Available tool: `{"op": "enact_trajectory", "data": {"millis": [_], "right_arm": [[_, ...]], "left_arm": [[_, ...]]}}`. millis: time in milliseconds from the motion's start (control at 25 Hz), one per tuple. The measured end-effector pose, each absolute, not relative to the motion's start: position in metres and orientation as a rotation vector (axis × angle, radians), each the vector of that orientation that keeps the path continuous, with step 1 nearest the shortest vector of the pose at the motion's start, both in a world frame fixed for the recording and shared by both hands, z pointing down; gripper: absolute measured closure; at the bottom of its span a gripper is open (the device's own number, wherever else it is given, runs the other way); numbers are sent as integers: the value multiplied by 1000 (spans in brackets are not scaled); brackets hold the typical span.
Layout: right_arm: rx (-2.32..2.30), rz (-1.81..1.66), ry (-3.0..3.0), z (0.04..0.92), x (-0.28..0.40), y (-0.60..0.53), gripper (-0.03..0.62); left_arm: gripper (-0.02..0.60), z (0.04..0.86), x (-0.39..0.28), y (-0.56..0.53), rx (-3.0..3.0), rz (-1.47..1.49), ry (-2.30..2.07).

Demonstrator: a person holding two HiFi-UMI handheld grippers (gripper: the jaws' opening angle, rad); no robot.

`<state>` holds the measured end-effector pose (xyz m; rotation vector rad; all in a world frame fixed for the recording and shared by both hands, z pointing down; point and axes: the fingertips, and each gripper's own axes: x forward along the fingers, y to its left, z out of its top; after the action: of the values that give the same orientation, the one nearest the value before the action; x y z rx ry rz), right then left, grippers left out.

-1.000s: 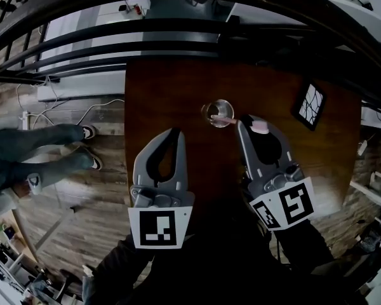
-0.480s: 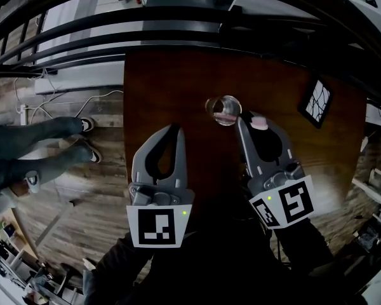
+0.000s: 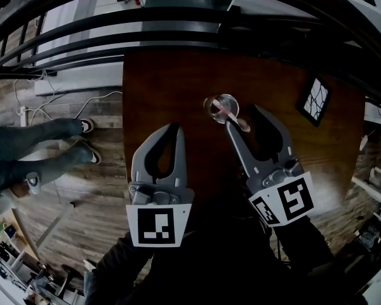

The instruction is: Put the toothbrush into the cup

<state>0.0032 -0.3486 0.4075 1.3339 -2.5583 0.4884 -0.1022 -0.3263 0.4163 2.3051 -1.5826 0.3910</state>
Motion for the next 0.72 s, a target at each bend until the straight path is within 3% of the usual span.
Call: {"op": "enact_trajectory", "data": {"millis": [400, 720], "right_arm": [[1384, 395, -2616, 365, 15, -325, 416], [1431, 365, -2689, 324, 30, -278, 518]], "left_arm": [[574, 384, -86, -306, 2361, 348, -1603], [574, 346, -59, -268, 2426, 319, -1613]]}}
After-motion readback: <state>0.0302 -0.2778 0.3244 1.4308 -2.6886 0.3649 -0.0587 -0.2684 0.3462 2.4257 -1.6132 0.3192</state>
